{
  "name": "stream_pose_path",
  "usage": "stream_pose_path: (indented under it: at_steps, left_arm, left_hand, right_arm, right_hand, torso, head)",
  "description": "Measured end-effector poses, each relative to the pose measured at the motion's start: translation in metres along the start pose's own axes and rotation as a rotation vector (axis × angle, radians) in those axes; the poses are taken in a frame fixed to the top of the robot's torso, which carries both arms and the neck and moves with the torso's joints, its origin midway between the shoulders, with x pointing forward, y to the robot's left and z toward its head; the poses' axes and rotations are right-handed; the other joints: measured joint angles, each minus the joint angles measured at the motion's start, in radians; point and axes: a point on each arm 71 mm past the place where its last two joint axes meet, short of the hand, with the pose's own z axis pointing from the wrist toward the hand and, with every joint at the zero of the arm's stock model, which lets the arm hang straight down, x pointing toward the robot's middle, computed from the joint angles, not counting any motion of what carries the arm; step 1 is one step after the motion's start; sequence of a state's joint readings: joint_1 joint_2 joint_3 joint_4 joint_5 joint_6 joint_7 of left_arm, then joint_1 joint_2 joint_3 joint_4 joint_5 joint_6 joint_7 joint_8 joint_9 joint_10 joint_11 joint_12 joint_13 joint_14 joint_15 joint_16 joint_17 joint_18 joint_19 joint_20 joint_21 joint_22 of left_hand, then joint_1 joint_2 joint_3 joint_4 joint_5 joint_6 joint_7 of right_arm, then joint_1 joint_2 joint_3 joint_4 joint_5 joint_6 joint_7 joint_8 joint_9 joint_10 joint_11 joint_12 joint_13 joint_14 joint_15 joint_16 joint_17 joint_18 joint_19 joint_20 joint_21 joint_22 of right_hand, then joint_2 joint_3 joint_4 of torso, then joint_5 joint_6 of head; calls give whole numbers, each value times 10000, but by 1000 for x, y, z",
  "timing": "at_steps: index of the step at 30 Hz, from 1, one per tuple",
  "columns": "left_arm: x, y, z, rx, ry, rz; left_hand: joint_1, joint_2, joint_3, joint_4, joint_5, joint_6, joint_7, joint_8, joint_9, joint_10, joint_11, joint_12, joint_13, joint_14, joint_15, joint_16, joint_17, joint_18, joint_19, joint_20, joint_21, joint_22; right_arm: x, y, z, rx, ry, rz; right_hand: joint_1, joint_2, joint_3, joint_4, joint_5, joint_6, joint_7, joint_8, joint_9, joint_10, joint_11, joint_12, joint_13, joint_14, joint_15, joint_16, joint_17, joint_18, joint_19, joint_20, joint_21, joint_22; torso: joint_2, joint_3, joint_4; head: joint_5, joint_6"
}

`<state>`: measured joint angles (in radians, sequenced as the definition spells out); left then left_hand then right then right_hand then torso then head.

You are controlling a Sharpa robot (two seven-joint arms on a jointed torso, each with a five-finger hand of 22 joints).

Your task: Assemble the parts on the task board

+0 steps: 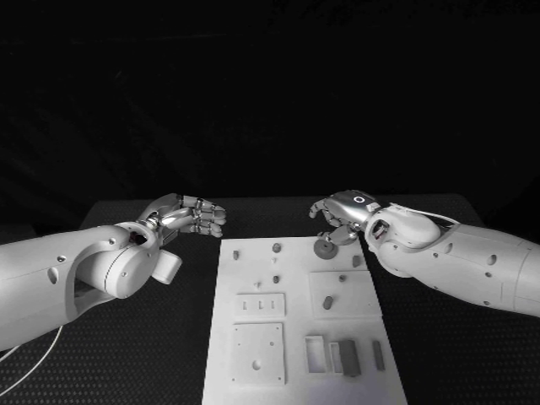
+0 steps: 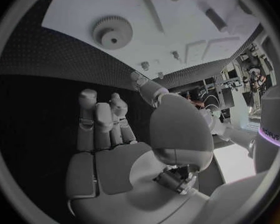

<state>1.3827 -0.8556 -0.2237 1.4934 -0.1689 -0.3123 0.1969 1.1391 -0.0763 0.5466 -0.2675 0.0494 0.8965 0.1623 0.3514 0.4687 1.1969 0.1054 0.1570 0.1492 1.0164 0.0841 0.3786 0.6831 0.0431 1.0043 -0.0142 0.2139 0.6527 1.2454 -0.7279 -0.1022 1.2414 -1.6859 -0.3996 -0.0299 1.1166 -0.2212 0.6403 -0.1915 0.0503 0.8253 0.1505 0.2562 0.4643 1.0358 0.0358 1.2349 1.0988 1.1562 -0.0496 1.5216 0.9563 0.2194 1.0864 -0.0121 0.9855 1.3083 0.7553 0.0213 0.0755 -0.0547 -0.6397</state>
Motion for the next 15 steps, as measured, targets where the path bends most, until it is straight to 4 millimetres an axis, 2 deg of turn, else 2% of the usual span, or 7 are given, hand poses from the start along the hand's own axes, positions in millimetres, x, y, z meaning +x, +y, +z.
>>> stream_pose_path:
  at_steps: [6, 10, 15]
  left_arm:
    - [1, -1, 0, 17, 26, -4]
    - [1, -1, 0, 21, 35, -5]
    - [1, -1, 0, 21, 27, -3]
  left_hand:
    - [0, 0, 0, 0, 0, 0, 0, 0, -1, 0, 0, 0, 0, 0, 0, -34, 11, 0, 0, 0, 0, -1]
    - [0, 0, 0, 0, 0, 0, 0, 0, -1, 0, 0, 0, -1, 0, 0, -39, 11, -1, 0, 0, 0, 8]
    - [1, 0, 0, 0, 0, 0, 0, 0, 8, 0, 0, 0, -1, 0, 0, -39, 21, -3, 0, 0, 0, 8]
  right_arm:
    - [6, -22, -4, 458, 657, 610]
    - [10, -31, -5, 650, 995, 925]
    - [19, -31, -4, 690, 1381, 1209]
  right_hand:
    - [0, 0, -27, 27, 0, 0, 0, 0, -1, 0, 0, 40, -1, -119, -14, 0, -123, -1, -1, 2, 0, 0]
    - [0, 0, -55, 55, 0, -1, 1, 0, -1, 0, -1, 40, -1, -163, 19, 0, -124, -1, -2, 3, 0, 0]
    - [-10, -10, -81, 81, 0, -1, 1, 0, -2, -1, -1, 79, 8, -164, 19, 38, -124, -1, -3, 4, 1, 0]
  torso:
    - [3, 35, -61]
    - [8, 49, -64]
    - [12, 47, -64]
  head:
    - [11, 17]
    - [1, 3]
    - [-16, -32]
